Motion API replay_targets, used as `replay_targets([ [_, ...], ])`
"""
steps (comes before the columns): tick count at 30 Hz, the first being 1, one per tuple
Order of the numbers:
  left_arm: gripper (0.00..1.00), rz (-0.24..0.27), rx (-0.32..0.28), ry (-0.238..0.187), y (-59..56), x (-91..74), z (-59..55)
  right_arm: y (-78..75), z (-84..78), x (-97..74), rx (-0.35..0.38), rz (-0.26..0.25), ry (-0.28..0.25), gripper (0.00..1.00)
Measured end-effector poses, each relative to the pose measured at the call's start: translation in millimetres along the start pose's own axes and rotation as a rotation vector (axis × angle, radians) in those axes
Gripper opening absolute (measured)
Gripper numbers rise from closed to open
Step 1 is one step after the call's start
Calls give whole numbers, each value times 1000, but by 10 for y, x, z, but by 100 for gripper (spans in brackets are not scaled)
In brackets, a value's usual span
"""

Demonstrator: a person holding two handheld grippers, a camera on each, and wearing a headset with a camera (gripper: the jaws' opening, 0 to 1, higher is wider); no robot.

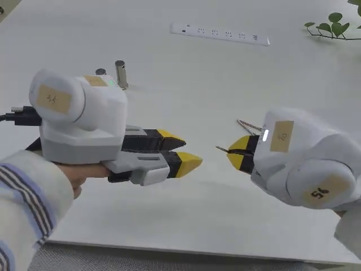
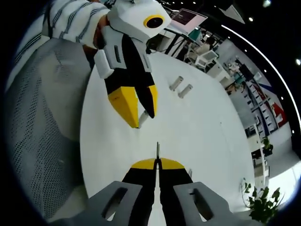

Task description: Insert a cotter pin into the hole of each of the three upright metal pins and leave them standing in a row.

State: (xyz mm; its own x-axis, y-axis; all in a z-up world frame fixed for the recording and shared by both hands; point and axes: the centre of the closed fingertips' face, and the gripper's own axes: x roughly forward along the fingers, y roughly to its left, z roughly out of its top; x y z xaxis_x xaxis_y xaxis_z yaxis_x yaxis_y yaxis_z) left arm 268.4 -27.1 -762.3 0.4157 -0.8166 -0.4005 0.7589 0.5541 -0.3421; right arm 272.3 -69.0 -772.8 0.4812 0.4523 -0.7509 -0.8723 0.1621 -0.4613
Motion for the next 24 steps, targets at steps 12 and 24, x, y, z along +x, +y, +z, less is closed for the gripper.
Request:
replay_targets([
  [12, 15, -34, -22, 11, -65, 85, -8, 113, 106, 19, -19, -8, -22, 1],
  [24, 9, -55, -117, 12, -90, 133, -13, 134, 143, 26, -35, -23, -30, 1],
])
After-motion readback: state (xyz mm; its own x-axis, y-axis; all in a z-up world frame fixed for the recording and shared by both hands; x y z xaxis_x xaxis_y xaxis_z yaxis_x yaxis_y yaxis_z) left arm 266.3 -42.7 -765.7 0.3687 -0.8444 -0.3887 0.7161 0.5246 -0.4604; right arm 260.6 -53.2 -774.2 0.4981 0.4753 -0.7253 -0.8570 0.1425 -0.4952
